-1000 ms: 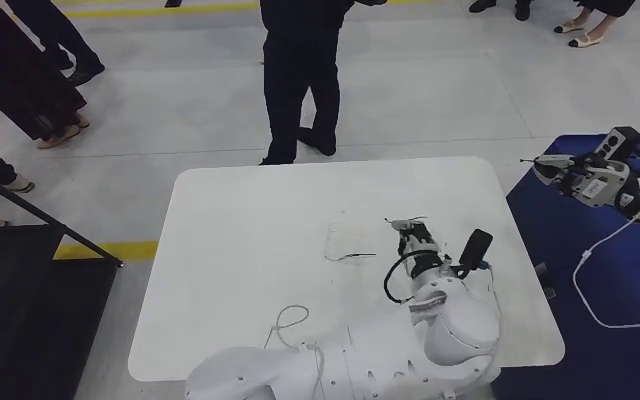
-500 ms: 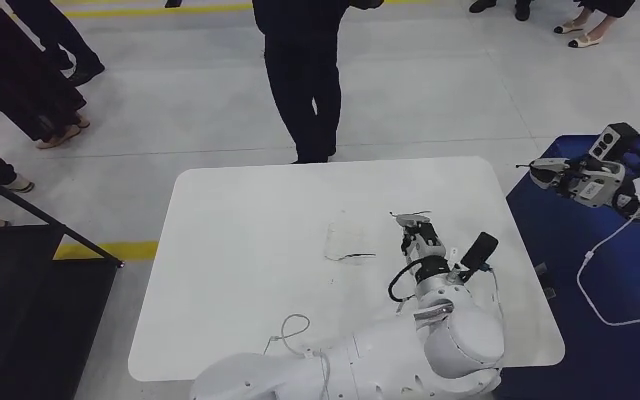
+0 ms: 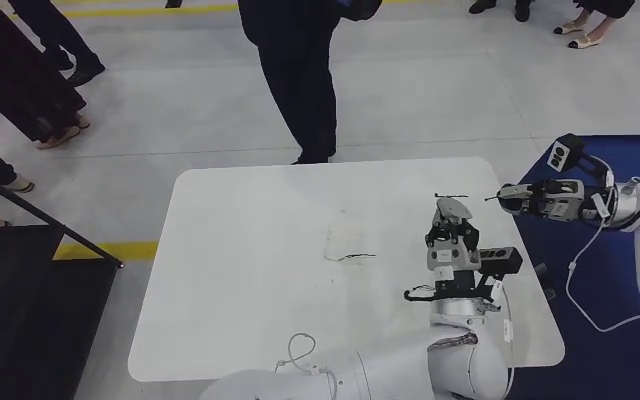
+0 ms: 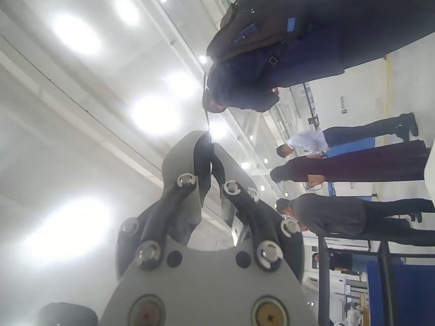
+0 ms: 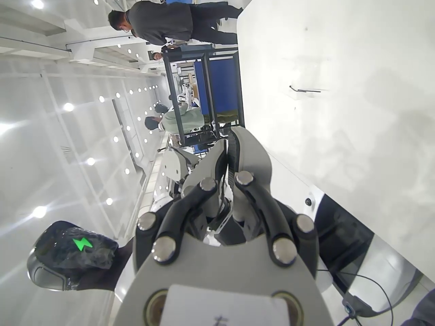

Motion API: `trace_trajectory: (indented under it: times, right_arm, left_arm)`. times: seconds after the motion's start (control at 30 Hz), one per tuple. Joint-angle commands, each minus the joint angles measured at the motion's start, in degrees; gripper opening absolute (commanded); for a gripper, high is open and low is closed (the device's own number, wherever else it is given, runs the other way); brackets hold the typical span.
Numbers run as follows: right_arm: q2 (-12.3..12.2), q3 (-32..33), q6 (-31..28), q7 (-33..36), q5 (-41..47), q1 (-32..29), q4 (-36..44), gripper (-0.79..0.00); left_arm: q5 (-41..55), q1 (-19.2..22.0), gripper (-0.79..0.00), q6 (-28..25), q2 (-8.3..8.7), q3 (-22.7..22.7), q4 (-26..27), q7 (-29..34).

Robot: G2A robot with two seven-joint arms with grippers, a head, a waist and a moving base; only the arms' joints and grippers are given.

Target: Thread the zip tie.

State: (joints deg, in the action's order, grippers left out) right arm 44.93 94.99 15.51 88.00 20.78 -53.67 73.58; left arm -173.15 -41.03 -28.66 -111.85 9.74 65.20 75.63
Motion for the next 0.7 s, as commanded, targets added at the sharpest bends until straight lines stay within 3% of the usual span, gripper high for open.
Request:
trace_trajectory:
  times: [0.0, 0.17, 0.3, 0.67]
  right_arm:
    - [-0.06, 0.75, -2.01, -0.35, 2.62, -1.0, 1.32, -0.785]
    - [-0.43, 3.4, -6.89, -2.25, 4.32, -4.06, 4.32, -0.785]
    - [-0.7, 4.15, -7.07, -4.0, 4.21, -5.82, 4.94, -0.785]
    - [-0.72, 4.2, -7.06, -4.34, 4.11, -5.9, 4.91, -0.785]
  left_arm:
    - [-2.86, 1.03, -0.785, -1.67, 0.14, 0.0, -2.39, -1.67]
    - [-2.86, 3.43, -0.785, -5.94, -1.09, 0.0, -4.63, -5.93]
    - [-2.86, 4.72, -0.785, -7.93, -1.6, 0.0, -4.7, -7.92]
    - [-2.86, 4.75, -0.785, -8.08, -1.63, 0.0, -4.67, -8.07]
